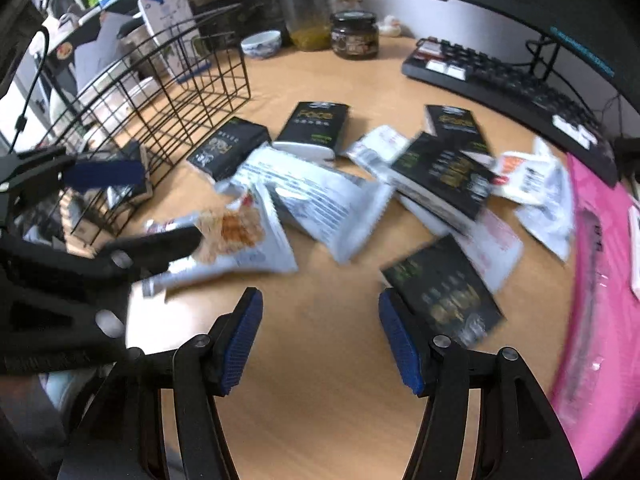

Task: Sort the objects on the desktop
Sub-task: 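Grasp the white Aji snack bag with the left tool while the right tool grasps a black Face pack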

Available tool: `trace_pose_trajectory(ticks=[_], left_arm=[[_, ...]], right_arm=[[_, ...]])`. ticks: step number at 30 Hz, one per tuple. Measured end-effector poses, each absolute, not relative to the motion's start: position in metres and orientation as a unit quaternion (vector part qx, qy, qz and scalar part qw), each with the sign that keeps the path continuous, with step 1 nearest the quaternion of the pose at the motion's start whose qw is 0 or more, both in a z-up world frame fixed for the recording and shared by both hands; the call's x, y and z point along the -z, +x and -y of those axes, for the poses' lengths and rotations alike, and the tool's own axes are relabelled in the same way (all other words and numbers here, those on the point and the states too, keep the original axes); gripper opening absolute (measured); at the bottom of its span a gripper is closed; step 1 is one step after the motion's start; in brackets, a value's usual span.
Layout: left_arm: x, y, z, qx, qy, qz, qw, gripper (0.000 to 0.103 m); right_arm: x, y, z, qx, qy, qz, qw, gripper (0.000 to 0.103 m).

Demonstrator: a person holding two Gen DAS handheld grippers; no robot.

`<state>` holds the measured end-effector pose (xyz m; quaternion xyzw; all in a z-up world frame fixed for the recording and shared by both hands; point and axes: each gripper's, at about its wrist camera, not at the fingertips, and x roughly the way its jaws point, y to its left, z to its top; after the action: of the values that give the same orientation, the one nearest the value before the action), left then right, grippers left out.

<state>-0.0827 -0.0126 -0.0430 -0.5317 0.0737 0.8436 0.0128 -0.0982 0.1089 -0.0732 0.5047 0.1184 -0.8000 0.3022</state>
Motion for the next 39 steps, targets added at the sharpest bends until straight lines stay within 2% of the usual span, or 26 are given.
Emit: trace_pose_trajectory(ticks=[4, 9, 25, 34, 39], left_arm=[[0.043, -0.079, -0.001, -0.836, -0.534, -0.112, 0.063, 0.076], [0.056, -0.086, -0.003, -0.821, -0.552, -0.127, 0.072, 0.076], [0.085, -0.095, -0.007, -0.801, -0.578, -0.136, 0.081, 0.076], [0.089, -0.094, -0.007, -0.801, -0.580, -0.128, 0.077, 0.076], [0.088, -0.095, -0.007, -0.803, -0.578, -0.126, 0.076, 0.076]], right_arm=[[0.055, -0.102, -0.149, 0.807, 0.495, -0.144, 0.287, 0.061], [0.057, -0.116, -0.171, 0.798, 0.504, -0.160, 0.290, 0.061], [0.077, -0.146, -0.143, 0.776, 0.492, -0.225, 0.324, 0.063], [0.074, -0.113, -0.153, 0.766, 0.512, -0.186, 0.341, 0.063], [0.049, -0.123, -0.159, 0.817, 0.467, -0.189, 0.282, 0.063]])
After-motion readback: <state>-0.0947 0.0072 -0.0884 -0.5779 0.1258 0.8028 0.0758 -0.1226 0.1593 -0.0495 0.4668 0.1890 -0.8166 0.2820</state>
